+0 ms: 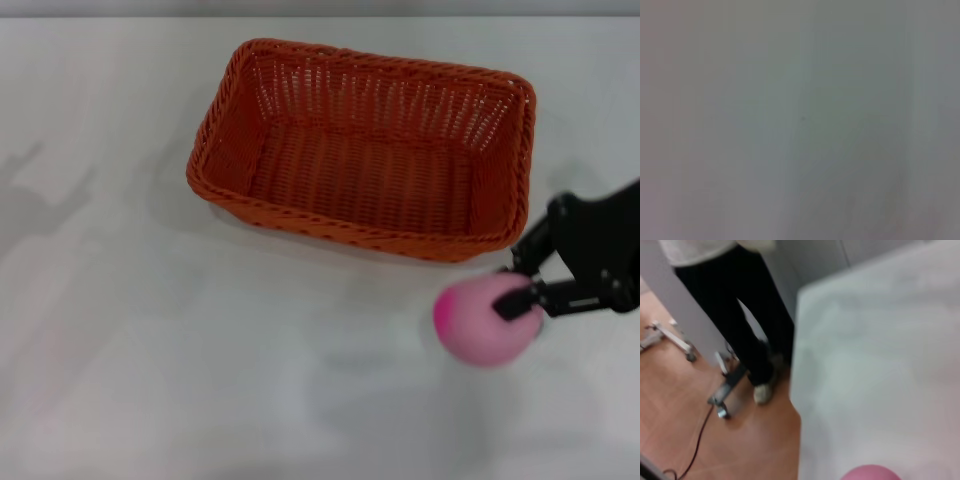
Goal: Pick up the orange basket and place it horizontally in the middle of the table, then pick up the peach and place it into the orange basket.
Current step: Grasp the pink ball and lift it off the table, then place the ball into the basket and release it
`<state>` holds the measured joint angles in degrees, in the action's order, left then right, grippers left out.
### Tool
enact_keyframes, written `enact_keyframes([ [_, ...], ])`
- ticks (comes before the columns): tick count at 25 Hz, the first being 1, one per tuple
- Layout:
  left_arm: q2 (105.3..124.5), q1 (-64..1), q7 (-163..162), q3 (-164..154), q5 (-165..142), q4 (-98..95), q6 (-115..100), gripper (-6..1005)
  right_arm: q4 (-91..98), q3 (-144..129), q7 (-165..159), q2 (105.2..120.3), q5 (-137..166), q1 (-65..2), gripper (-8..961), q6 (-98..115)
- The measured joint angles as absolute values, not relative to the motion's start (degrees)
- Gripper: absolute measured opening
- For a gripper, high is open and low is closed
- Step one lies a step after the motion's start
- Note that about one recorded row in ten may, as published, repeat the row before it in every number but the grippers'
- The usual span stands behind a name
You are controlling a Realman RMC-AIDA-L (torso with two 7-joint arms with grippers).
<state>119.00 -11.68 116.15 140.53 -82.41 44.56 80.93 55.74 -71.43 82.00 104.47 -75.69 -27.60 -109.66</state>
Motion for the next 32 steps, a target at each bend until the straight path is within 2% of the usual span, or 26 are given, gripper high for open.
enact_keyframes([
  [3,119.00,-11.48,116.70,140.54,-81.82,44.54,81.03,850,59.23,-71.19,81.85,104.24,-80.06,-27.66,207,-109.68],
  [5,119.04,-11.44,117.13,140.54,-81.58,44.45,81.11,850,60.35,-68.93,81.84,105.02,-80.51,-28.21,200,-109.38],
  [8,119.10,-11.42,117.40,140.53,-81.40,44.38,81.15,851,60.02,-62.72,82.12,107.38,-76.65,-29.72,179,-107.59],
  [13,119.09,-11.28,117.43,140.54,-81.38,44.30,81.15,850,60.17,-54.64,84.19,112.43,-66.12,-31.74,138,-101.20],
  [17,119.09,-11.25,117.50,140.54,-81.38,44.29,81.15,850,60.08,-55.33,85.47,114.35,-61.56,-31.94,108,-95.35],
  [20,119.09,-11.25,117.61,140.53,-80.75,44.25,81.15,850,59.80,-56.47,86.51,115.16,-60.91,-31.51,85,-91.42],
  [25,119.09,-11.31,119.01,140.51,-79.92,43.58,81.12,850,55.73,-58.59,86.35,115.14,-61.25,-30.73,75,-81.96],
  [32,119.04,-11.86,119.91,140.54,-79.30,42.72,80.93,851,52.55,-58.07,86.62,115.07,-62.02,-30.75,216,-78.56],
])
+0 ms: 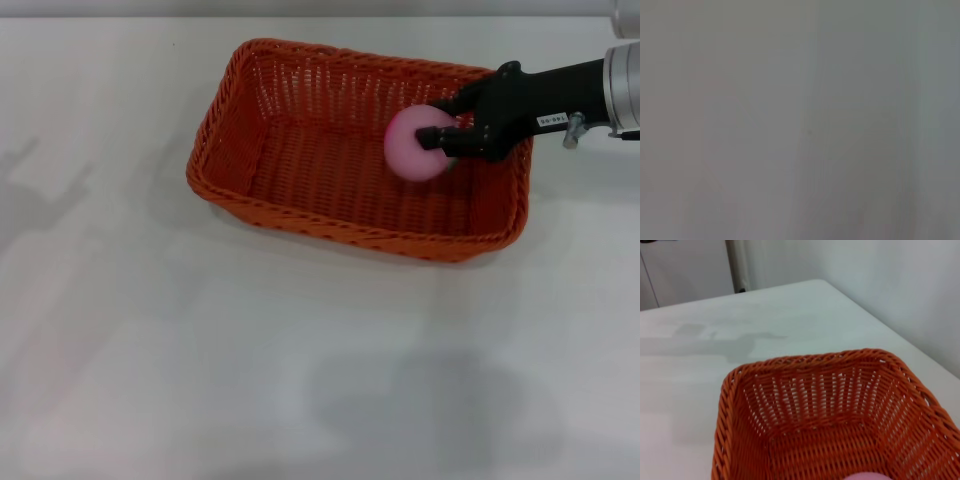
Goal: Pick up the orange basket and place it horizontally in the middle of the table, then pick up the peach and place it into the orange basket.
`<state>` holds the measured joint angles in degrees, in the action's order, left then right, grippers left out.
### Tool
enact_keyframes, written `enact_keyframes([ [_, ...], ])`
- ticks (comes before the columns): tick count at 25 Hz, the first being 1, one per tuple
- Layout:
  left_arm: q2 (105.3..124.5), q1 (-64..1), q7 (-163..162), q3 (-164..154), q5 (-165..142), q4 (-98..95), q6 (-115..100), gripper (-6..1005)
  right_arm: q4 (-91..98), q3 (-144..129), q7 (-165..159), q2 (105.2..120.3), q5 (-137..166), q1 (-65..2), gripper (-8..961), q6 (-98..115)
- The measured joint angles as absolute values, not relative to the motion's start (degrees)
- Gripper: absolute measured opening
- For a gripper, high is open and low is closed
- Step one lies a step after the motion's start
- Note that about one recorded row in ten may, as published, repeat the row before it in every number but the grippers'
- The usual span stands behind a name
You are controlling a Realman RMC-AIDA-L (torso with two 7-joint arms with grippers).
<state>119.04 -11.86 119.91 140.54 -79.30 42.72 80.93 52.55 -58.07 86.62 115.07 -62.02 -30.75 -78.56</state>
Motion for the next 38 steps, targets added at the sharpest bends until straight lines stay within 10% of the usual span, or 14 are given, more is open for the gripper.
enact_keyframes([
  [14,118.84,-12.04,122.14,140.54,-74.27,41.39,79.68,850,55.28,-56.65,90.20,114.78,-73.38,-24.18,725,-80.53],
  [38,118.76,-15.44,132.45,140.62,-61.98,33.52,73.79,850,20.22,-42.30,135.20,114.87,-113.43,-14.98,743,-85.46],
])
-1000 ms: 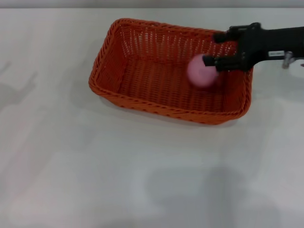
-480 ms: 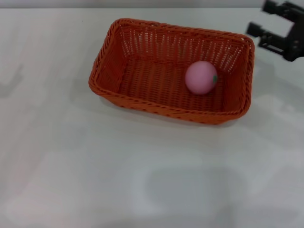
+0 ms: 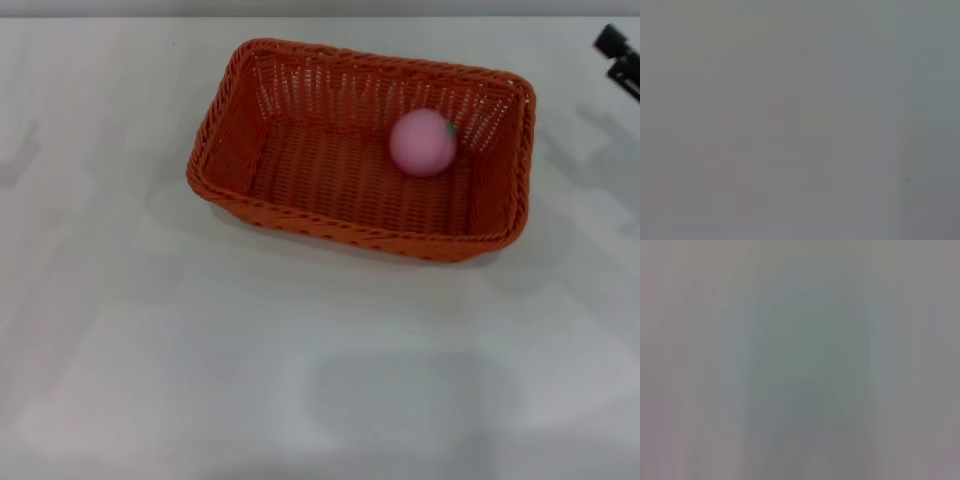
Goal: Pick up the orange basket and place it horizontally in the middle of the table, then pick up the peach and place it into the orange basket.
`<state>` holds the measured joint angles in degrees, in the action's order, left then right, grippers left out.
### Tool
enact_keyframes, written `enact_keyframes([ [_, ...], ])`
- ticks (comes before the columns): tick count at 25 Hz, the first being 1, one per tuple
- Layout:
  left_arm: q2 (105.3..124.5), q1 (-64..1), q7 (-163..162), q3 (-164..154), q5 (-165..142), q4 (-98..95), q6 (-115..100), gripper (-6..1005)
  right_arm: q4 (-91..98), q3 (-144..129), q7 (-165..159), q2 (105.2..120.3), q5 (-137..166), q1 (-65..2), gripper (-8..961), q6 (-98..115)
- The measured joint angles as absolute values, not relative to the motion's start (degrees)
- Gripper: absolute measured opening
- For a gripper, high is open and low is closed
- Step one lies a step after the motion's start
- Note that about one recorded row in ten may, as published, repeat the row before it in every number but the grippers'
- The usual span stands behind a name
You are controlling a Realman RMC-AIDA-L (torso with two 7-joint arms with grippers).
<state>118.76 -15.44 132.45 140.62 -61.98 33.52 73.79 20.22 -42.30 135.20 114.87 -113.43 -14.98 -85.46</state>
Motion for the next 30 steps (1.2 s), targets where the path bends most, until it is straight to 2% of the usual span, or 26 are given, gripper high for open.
enact_keyframes([
  [12,119.00,-12.24,135.35,140.62,-57.60,33.07,73.85,850,16.44,-37.44,139.66,114.79,-118.18,-15.31,739,-83.30],
  [30,119.09,-11.35,136.73,141.33,-57.41,33.04,74.52,851,14.06,-37.17,140.10,114.96,-118.31,-16.07,739,-83.27],
])
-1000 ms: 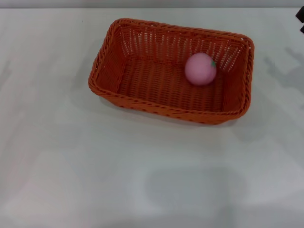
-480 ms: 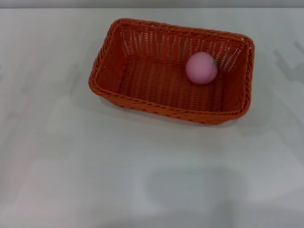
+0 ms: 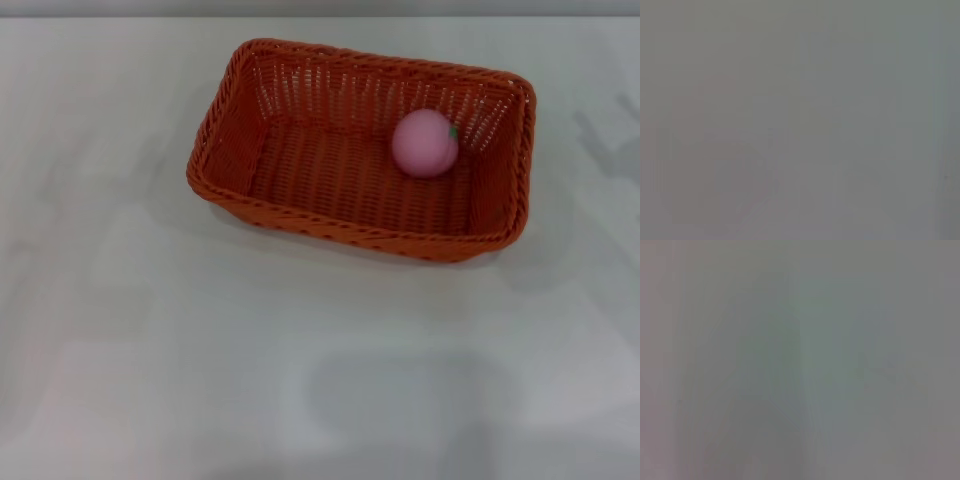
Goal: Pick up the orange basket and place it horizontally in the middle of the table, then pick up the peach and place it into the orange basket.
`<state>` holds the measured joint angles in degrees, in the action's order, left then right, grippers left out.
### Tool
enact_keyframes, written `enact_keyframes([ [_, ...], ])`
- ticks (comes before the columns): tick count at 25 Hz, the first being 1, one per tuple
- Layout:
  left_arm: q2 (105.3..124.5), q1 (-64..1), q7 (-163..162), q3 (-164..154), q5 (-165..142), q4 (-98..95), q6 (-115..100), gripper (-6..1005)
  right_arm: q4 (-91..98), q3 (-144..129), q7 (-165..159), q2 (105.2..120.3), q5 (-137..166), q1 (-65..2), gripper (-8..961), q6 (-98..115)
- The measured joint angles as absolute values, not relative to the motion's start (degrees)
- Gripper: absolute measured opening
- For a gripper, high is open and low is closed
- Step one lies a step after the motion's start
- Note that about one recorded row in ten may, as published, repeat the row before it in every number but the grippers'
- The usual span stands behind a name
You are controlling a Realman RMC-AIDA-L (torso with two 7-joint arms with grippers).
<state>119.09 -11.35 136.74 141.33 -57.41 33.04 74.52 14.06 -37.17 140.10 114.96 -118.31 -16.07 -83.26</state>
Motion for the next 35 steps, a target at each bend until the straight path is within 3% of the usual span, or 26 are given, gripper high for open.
enact_keyframes([
  [35,119.08,-10.60,136.62,141.33,-56.71,32.42,76.83,850,12.12,-37.18,140.30,114.96,-118.30,-15.73,739,-84.31],
])
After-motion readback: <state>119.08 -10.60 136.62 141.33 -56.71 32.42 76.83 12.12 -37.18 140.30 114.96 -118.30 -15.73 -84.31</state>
